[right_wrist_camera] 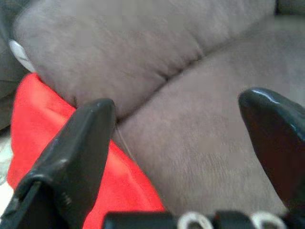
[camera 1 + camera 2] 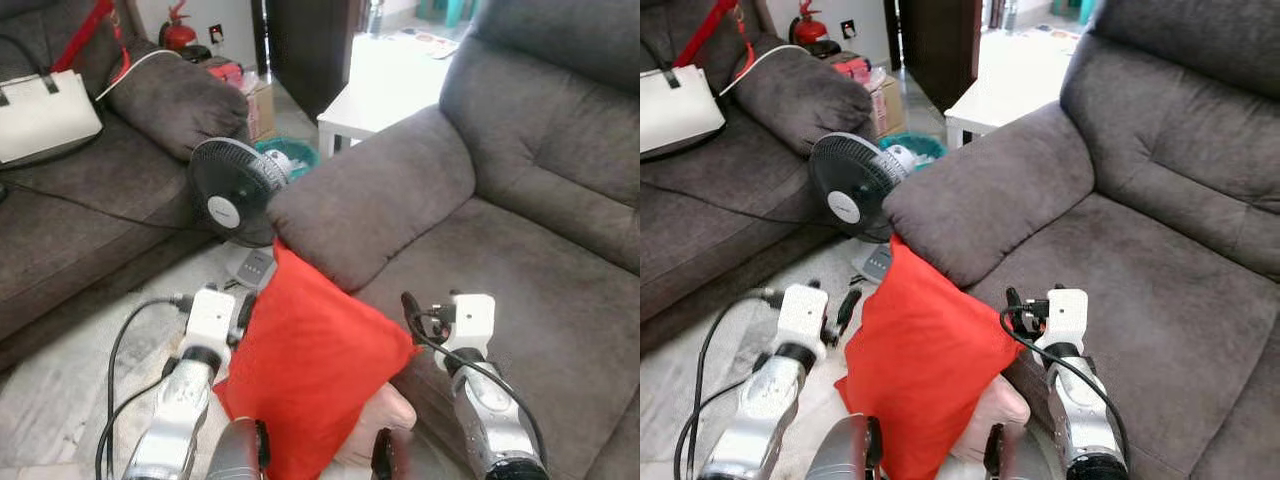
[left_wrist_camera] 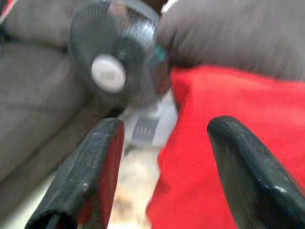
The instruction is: Move the pillow to the sofa from floor
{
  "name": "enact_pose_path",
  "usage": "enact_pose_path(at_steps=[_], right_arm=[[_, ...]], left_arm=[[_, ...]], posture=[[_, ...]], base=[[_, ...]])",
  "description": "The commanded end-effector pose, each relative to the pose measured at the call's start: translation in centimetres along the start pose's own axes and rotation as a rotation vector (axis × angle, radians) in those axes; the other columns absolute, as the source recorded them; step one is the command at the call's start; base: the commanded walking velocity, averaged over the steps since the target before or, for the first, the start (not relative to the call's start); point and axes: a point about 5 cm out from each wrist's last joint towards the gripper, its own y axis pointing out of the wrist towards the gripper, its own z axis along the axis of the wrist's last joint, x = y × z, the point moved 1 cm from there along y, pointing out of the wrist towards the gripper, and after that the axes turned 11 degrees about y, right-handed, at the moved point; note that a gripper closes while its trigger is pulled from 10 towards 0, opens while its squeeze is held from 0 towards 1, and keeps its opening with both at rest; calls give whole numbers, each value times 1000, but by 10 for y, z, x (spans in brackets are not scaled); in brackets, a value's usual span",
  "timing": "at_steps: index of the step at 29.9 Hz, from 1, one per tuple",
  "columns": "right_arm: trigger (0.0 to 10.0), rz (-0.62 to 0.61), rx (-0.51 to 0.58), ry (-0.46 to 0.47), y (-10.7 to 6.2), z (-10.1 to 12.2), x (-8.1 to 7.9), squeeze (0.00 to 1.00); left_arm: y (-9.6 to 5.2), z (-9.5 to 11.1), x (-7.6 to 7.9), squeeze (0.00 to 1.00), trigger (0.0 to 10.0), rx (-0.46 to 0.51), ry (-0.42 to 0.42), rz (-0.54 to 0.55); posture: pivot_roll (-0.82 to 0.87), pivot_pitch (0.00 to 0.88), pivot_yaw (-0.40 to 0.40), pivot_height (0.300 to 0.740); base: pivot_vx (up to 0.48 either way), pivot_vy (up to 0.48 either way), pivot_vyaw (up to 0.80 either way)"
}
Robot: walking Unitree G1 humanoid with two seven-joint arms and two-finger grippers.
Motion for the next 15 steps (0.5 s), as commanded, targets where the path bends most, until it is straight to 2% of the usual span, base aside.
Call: enact_pose_path(at_steps=[1,5,6,7,8,10,12,15], right_arm=[[10000,-4,-21,37,3,-1,0,0],[10000,-27,-70,118,6,-8,2,0],[10000,-31,-78,136,7,-9,2,651],[10000,-31,-78,136,7,-9,2,651],[10000,-2,-120,226,10,-14,-3,1000],[10000,-2,-120,226,10,-14,-3,1000],[10000,63,-162,301,13,-17,-10,1000],[10000,90,-188,297,13,-19,-11,1000]], left_arm=[[-5,-11,-4,0,10000,-43,14,19],[-10,-19,-5,0,10000,-66,11,26],[-11,-19,-5,0,10000,-68,11,26],[-11,-19,-5,0,10000,-68,11,26],[-12,-22,-4,0,10000,-77,7,28],[-12,-22,-4,0,10000,-77,7,28],[-14,-24,-3,0,10000,-85,1,27],[-16,-26,-3,0,10000,-87,-1,23]], posture=[[148,83,-28,625],[160,79,-35,625],[160,79,-35,625],[160,79,-35,625],[162,77,-43,625],[162,77,-43,625],[167,79,-49,625],[166,79,-49,625]], base=[[0,0,0],[0,0,0],[0,0,0],[0,0,0],[0,0,0],[0,0,0],[0,0,0],[0,0,0]])
